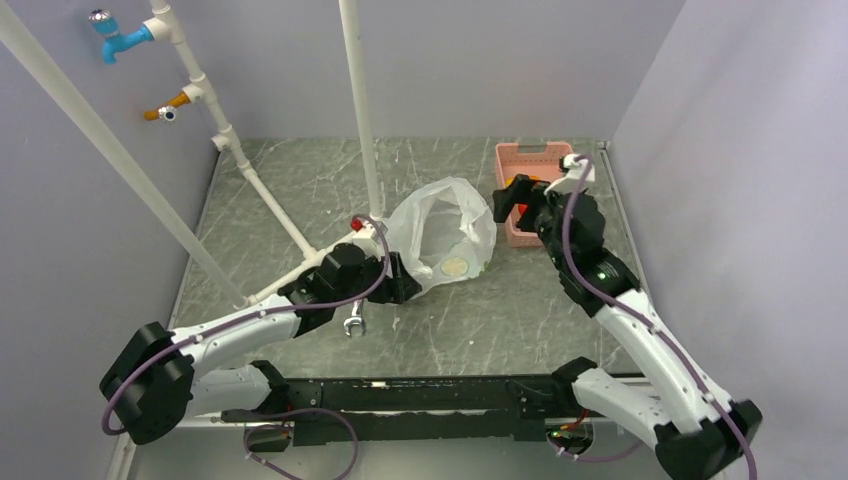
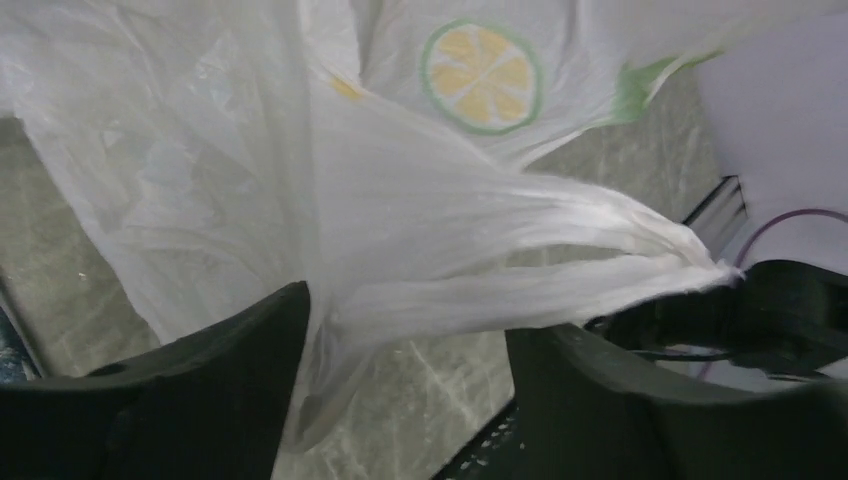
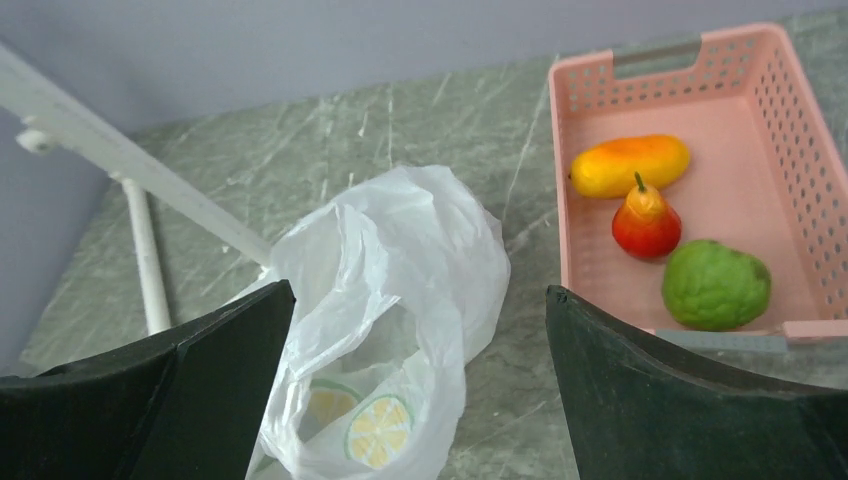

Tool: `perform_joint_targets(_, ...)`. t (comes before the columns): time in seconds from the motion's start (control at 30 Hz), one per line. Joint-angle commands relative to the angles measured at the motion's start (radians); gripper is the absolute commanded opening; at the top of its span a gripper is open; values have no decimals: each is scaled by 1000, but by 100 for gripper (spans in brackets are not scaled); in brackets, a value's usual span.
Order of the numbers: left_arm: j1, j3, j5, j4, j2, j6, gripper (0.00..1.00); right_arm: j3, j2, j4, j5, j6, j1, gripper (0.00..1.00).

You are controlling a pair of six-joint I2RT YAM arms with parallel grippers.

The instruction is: Take the fake fruits out of the plastic bag

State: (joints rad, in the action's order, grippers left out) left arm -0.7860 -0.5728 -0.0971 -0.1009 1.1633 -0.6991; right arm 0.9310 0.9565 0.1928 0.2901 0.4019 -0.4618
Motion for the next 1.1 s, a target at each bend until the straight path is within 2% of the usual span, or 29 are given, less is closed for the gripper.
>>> perform_joint_targets(0.0,14,-9,-30,-27,-98,5,89,9,-128,67,-57,-69,-3,99)
perform_joint_targets(0.03,18,-12,-38,-15,-126,6,97,9,-153,70,-55,-64,-3,99)
perform_joint_targets(0.07,19,-19,-39,4,-158,10,99,9,-174,74,-51,-60,-2,99)
perform_joint_targets(0.27,20,-105,24,199,-382,70,99,90,-230,169,-13,-57,-2,99)
perform_joint_targets(0.5,19,-267,224,516,-645,174,99,244,-255,310,109,-126,-3,100)
perform_joint_targets(0.7,20,-371,298,513,-827,235,100,329,-309,350,180,-214,-3,100)
perform_joint_targets(0.87,19,-481,346,569,-852,276,99,328,-401,304,189,-269,-3,100)
perform_joint_targets(1.07,18,-488,353,541,-877,295,99,323,-424,262,186,-333,-3,100)
